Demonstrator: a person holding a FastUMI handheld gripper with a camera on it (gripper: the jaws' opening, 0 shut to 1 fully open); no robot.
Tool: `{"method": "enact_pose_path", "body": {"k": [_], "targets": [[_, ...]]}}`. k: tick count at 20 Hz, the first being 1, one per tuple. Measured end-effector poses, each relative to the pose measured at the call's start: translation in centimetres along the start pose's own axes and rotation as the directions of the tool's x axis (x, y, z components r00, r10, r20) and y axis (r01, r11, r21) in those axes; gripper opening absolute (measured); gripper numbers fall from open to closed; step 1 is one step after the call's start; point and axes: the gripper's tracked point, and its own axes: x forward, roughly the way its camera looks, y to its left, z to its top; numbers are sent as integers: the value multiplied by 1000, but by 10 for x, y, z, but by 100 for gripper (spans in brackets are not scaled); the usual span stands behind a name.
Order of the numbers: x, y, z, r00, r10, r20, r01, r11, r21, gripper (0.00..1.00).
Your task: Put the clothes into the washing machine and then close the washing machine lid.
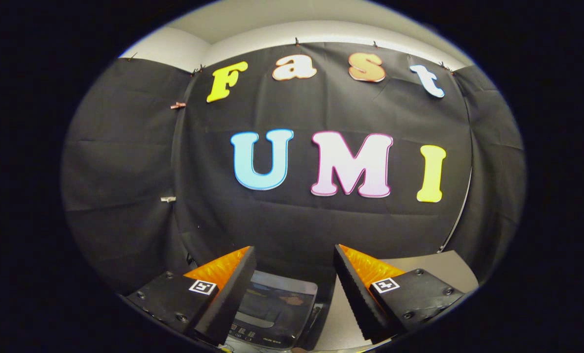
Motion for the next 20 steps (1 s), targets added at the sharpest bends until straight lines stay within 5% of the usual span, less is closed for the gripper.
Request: {"method": "enact_pose_path", "body": {"k": [12,20], "targets": [[-113,-90,62,967,-94,238,105,994,-33,99],[-157,-122,69,952,-134,275,158,985,-67,99]]}}
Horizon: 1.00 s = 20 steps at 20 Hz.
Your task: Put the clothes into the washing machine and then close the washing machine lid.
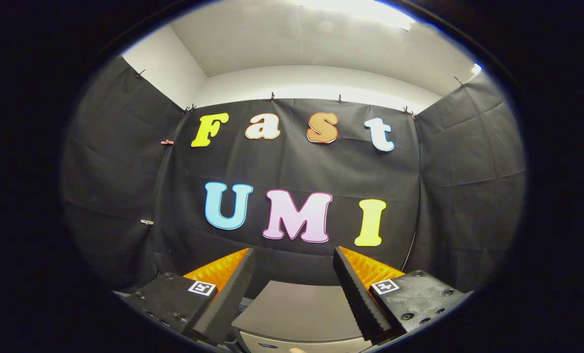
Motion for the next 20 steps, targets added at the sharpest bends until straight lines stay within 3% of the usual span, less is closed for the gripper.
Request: {"method": "enact_pose_path", "body": {"k": [20], "targets": [[-18,-7,-1,1000,18,-15,-18,1000,-21,98]]}}
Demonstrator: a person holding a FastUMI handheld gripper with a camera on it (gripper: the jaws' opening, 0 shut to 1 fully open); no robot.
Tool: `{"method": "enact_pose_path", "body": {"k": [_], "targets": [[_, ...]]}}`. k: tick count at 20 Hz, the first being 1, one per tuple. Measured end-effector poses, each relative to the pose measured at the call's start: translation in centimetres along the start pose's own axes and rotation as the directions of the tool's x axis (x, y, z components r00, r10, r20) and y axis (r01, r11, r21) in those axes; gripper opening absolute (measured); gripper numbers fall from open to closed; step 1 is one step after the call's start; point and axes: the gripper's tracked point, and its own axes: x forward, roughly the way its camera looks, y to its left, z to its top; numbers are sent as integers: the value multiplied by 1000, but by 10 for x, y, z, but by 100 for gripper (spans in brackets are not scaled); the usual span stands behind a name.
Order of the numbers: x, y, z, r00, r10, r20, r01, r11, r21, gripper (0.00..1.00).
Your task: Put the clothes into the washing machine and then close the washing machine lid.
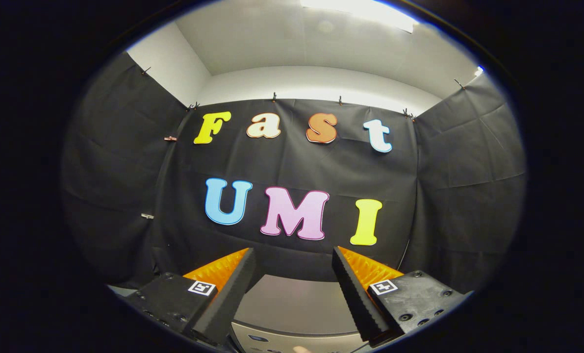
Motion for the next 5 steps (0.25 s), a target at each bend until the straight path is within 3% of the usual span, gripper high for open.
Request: {"method": "enact_pose_path", "body": {"k": [5], "targets": [[3,2,-1,1000,4,-10,-4,1000,2,98]]}}
